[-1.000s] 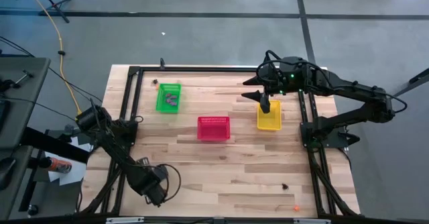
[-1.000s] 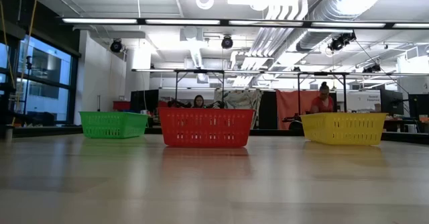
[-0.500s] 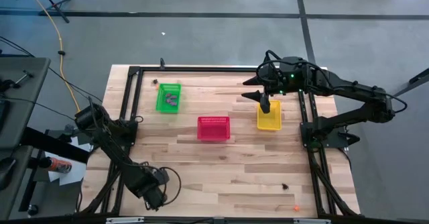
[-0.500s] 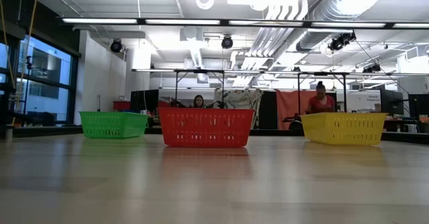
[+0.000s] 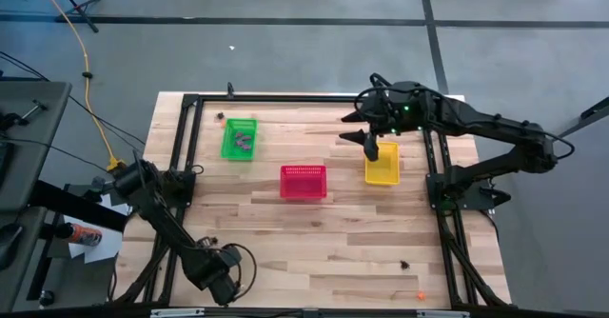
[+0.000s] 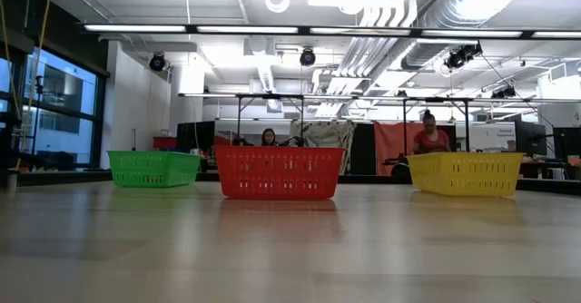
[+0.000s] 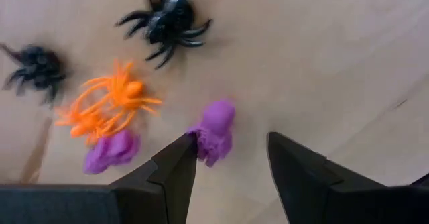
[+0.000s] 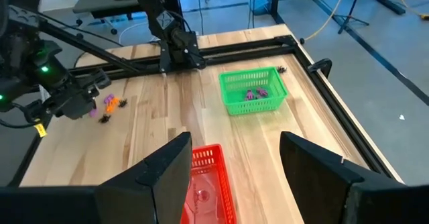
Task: Sort Halloween decoration
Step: Put the purple skeleton toy into the green bin
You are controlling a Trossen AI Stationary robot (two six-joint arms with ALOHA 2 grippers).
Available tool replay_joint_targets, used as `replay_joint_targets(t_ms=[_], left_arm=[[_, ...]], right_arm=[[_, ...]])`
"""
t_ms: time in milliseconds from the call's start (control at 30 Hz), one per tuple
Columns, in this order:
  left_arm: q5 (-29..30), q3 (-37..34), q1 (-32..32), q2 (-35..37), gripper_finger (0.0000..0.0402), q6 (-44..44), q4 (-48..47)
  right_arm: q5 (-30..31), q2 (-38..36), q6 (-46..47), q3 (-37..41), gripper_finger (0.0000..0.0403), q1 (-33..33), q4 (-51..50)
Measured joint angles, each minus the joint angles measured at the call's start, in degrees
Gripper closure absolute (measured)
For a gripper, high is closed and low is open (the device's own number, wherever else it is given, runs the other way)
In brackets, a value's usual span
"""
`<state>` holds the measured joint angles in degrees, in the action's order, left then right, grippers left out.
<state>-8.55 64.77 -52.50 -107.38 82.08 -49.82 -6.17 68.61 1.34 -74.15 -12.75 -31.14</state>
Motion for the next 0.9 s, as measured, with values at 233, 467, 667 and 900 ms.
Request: replay_joint_targets(t_ms=[233, 467, 667, 900], left_arm=[[0.09, 0.15, 0.54, -1.43, 0.0229, -5.27, 0.05], [0.18, -0.02, 1.25, -0.33, 0.0302, -11.93, 0.56], [1.40, -0.33, 1.30, 3.05, 0.0388, -15.91, -0.24], [3.84, -0.26, 1.30, 16.45, 0.0397, -23.24, -0.43]], right_arm=[[-0.52, 1.90, -0.17, 0.00, 0.0181, -0.42, 0.19], [-0.76, 2.41, -1.36, 0.00, 0.0181, -0.40, 0.54], [-0.74, 2.15, -1.83, 0.00, 0.0181, -0.40, 1.88], [-0.70, 2.15, -5.13, 0.00, 0.0181, -0.42, 2.06]])
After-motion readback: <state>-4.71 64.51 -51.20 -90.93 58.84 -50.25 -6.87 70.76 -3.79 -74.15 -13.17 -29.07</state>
